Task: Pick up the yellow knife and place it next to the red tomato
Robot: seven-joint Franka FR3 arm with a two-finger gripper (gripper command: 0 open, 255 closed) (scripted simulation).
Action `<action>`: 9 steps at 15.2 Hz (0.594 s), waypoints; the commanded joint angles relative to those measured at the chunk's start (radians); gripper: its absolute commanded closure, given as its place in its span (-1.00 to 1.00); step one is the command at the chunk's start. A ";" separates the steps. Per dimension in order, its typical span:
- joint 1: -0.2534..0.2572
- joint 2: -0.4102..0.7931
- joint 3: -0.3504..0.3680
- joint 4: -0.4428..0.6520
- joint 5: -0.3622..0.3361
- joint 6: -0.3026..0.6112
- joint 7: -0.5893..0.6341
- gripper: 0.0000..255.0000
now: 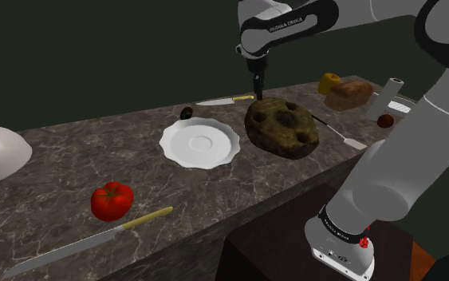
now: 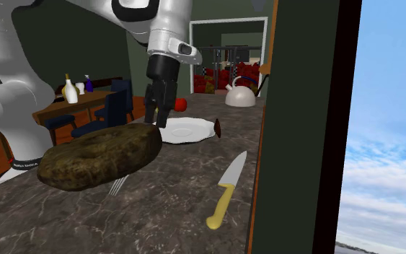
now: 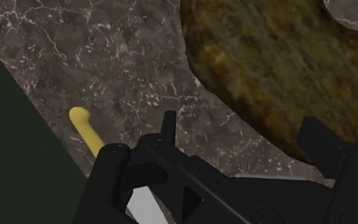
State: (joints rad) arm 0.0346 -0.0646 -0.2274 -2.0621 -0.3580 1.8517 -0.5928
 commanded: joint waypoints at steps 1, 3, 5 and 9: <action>0.001 0.082 -0.002 0.061 -0.016 0.025 -0.068 -1.00; 0.000 0.158 -0.002 0.118 -0.032 0.048 -0.130 -1.00; -0.003 0.232 0.001 0.179 -0.047 0.069 -0.190 -1.00; -0.008 0.380 0.012 0.306 -0.079 0.104 -0.303 -1.00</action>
State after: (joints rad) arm 0.0284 0.2742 -0.2182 -1.7884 -0.4282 1.9414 -0.8662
